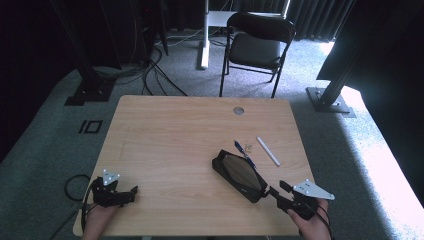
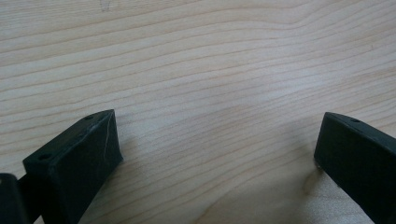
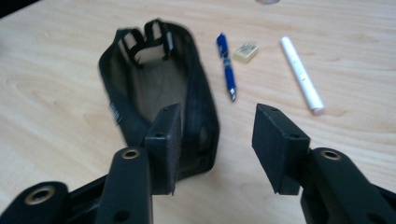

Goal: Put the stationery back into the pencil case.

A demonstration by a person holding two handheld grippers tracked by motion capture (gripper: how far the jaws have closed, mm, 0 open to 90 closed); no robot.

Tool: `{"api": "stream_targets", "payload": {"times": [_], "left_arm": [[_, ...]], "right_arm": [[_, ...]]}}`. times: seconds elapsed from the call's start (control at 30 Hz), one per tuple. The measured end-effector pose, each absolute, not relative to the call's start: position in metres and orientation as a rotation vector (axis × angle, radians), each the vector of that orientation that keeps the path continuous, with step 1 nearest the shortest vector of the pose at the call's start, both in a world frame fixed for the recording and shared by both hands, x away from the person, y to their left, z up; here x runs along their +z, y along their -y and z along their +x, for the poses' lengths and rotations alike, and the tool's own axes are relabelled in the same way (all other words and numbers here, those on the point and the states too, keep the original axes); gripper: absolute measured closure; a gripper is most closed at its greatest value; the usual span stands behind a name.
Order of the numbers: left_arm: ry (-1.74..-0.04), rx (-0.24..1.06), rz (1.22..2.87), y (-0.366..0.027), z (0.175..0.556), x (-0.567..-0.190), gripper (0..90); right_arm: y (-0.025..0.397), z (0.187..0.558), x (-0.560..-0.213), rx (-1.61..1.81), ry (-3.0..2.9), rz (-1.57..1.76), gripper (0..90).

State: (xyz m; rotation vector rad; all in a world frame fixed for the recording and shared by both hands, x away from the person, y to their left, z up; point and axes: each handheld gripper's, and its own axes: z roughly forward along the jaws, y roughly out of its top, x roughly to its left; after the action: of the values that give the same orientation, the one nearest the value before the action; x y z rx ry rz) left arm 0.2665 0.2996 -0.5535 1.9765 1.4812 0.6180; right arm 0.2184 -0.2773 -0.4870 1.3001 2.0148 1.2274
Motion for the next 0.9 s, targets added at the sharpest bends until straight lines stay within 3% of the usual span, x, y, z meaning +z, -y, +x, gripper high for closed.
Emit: {"api": "stream_targets", "payload": {"times": [0.33,0.9], "left_arm": [[-1.481,0.618,1.976,-0.3,0.266,-0.553,0.5],[-1.481,0.618,1.976,-0.3,0.266,-0.553,0.6]], "right_arm": [[0.291,0.245,-0.491,1.189,-1.964,1.306,44.5],[0.307,0.299,-0.518,1.134,-1.956,1.37,41.6]]}}
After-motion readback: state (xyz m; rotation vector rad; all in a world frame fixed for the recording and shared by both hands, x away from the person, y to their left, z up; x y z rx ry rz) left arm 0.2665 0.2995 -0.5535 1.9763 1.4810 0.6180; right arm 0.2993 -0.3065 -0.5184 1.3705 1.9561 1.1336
